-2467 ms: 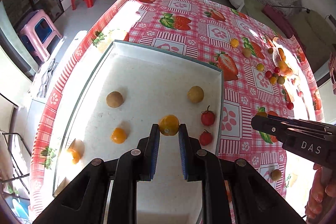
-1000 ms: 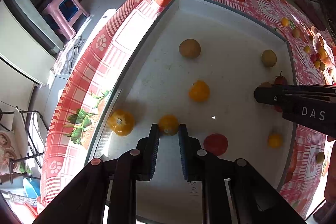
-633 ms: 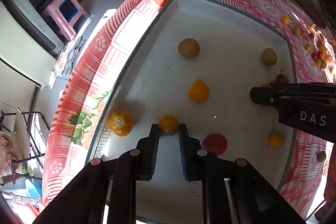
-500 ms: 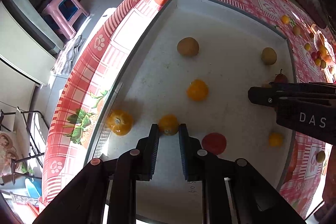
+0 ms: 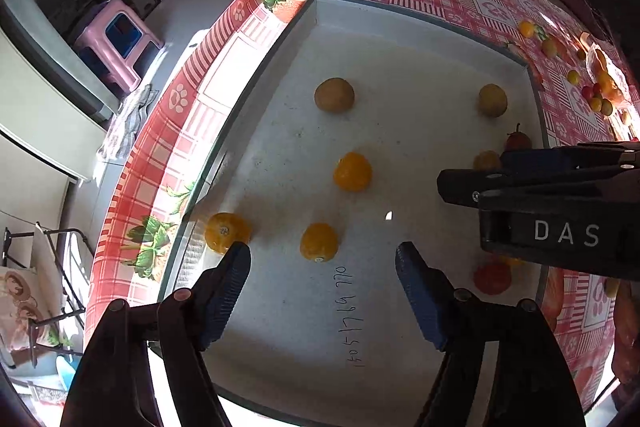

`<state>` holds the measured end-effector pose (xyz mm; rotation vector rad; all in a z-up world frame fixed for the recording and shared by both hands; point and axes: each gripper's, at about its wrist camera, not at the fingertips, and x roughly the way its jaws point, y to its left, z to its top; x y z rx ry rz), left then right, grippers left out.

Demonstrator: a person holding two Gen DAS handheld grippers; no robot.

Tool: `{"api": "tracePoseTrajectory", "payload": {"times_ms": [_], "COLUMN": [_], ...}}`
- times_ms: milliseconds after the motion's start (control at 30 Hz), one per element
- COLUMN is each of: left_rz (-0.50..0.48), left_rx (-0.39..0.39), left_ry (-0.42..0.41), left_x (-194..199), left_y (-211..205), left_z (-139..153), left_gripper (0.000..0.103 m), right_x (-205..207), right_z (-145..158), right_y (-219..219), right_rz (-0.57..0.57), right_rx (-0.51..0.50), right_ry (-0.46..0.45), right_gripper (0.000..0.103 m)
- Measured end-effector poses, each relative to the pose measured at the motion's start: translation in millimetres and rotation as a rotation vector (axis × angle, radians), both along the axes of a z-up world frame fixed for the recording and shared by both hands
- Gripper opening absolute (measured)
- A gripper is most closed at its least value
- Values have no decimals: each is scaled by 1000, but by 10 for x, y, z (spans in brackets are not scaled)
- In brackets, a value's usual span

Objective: Organize fruits
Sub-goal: 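Open both tools over the white tray to release the tomatoes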

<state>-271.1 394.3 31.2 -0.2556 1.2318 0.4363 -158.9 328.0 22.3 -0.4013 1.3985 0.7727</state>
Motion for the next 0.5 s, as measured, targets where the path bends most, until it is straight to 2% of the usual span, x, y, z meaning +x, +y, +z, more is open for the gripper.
{"api": "tracePoseTrajectory", "payload": {"times_ms": [167,300,500], "left_rz": [-7,-41,-139], "left_rx": [12,34,34], "left_ry": [3,2,-17], "left_x": [-12,36,242], "left_y": [0,-74,-407], "left_z": [54,138,274], "left_gripper": [76,76,76], "right_x": [12,80,251], "right_z": [151,357,517], "right_y": [-37,-175,-681], "right_rz": [-22,-61,-173], "right_rx": [57,114,126], "right_ry": [6,-9,-32], "right_gripper": [79,79,79]}}
